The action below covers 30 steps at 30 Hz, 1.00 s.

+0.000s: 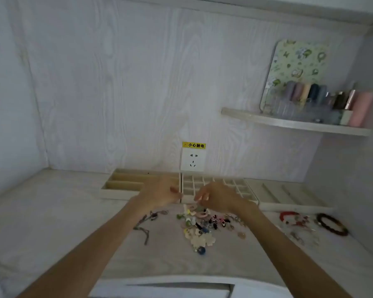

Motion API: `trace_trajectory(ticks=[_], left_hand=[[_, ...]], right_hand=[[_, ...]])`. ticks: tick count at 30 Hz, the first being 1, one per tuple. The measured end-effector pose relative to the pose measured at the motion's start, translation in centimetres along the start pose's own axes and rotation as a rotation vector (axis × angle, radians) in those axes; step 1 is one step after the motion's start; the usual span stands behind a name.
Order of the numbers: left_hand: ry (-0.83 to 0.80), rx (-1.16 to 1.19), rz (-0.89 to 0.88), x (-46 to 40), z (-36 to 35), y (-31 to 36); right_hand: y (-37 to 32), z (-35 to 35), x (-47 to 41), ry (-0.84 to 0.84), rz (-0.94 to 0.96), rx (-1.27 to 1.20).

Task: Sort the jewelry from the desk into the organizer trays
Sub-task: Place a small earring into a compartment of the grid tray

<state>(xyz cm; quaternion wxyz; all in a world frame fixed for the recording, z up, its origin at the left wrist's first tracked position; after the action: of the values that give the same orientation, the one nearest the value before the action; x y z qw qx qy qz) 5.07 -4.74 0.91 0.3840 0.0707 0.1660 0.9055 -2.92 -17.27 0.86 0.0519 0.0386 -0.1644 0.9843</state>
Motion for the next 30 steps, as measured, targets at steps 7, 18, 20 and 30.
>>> trace_trajectory(ticks=[7,18,20,30], left_hand=[[-0.177,0.018,0.000,-2.9,-3.5,-0.2],[-0.084,0.513,-0.168,-4.0,0.9,0.1],[-0.046,0.678,-0.140,-4.9,1.4,-0.1],[0.012,0.498,-0.007,-10.5,2.5,-3.3]], right_hand=[[1.8,-1.7,-2.4,-0.029,-0.003,-0.098],[2.1,0.1,-2.5,-0.078,-0.046,-0.984],[2.0,0.3,-3.1,-0.079,-0.046,-1.145],[4.4,3.5,-9.1,0.284,-0.055,-0.985]])
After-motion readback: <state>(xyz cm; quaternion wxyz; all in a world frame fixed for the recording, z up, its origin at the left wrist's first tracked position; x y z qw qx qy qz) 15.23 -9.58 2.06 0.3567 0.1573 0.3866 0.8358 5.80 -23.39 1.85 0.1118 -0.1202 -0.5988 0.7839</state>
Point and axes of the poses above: each hand's wrist, its own x-axis away from the middle knuckle, its own z-axis out of the back of the hand, y = z × x, the point moved 7 cm from there along -x, towards the middle knuckle, and after that the axes turned 8 degrees about -y, right-handed, at the moved point
